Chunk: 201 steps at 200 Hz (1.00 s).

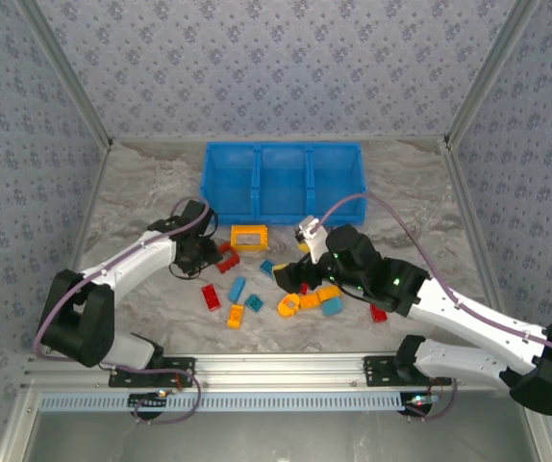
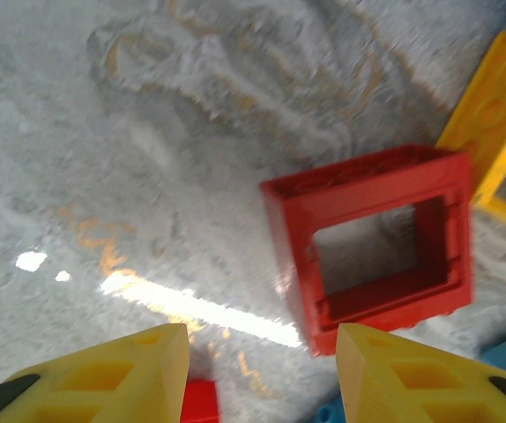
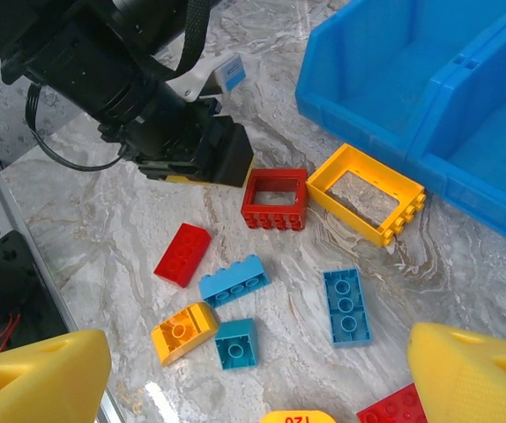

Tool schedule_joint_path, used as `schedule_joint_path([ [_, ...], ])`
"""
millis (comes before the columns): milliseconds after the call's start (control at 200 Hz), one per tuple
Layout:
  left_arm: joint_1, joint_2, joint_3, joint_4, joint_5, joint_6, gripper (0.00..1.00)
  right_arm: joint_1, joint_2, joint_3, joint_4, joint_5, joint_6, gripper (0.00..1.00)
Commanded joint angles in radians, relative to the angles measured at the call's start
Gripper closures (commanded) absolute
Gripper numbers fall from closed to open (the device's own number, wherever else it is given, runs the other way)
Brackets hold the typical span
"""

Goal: Sort the legos into containers by color

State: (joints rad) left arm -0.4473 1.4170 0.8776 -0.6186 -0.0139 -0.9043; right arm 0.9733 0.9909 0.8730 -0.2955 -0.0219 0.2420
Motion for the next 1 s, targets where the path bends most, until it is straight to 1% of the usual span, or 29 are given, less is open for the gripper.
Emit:
schedule_joint_path([
  [0, -0.004, 0.023, -0.001, 0.078, 0.012, -0.057, 0.52, 0.008, 0.008, -0.003, 0.017, 0.025, -0.003, 0.10],
  [130, -0.002, 0.071, 0.005, 0.102, 0.004, -0.060, 0.56, 0.009, 0.012, -0.003, 0.015, 0.025, 0.009, 0.10],
  [345, -0.002, 0.158, 0.040, 0.118, 0.005, -0.057, 0.72, 0.010, 0.018, 0.006, 0.008, 0.032, 0.015, 0.10],
  [444, -0.005, 0.172, 0.036, 0.121, 0.001, -0.061, 0.82, 0.011, 0.017, 0.002, 0.007, 0.036, 0.021, 0.10],
  [464, -0.006, 0.171, 0.035, 0.117, -0.003, -0.061, 0.85, 0.011, 0.018, 0.001, 0.006, 0.037, 0.023, 0.10],
  [589, -0.026, 0.117, 0.049, 0.057, -0.074, -0.055, 1.00, 0.011, 0.020, 0.000, 0.011, 0.040, 0.023, 0.10],
  [689, -0.058, 0.049, 0.117, -0.051, -0.163, -0.026, 1.00, 0.009, 0.024, 0.010, 0.006, 0.054, 0.020, 0.10],
  [729, -0.071, 0.031, 0.159, -0.122, -0.203, -0.006, 1.00, 0.009, 0.026, 0.017, 0.005, 0.066, 0.020, 0.10],
  [819, -0.079, 0.033, 0.275, -0.204, -0.256, 0.067, 1.00, 0.006, 0.033, 0.037, 0.000, 0.123, 0.027, 0.10],
  [879, -0.078, 0.076, 0.379, -0.240, -0.289, 0.143, 1.00, 0.001, 0.046, 0.056, -0.009, 0.170, 0.048, 0.10],
  [999, -0.074, 0.233, 0.615, -0.300, -0.344, 0.276, 1.00, -0.007, 0.074, 0.089, -0.023, 0.243, 0.063, 0.10],
])
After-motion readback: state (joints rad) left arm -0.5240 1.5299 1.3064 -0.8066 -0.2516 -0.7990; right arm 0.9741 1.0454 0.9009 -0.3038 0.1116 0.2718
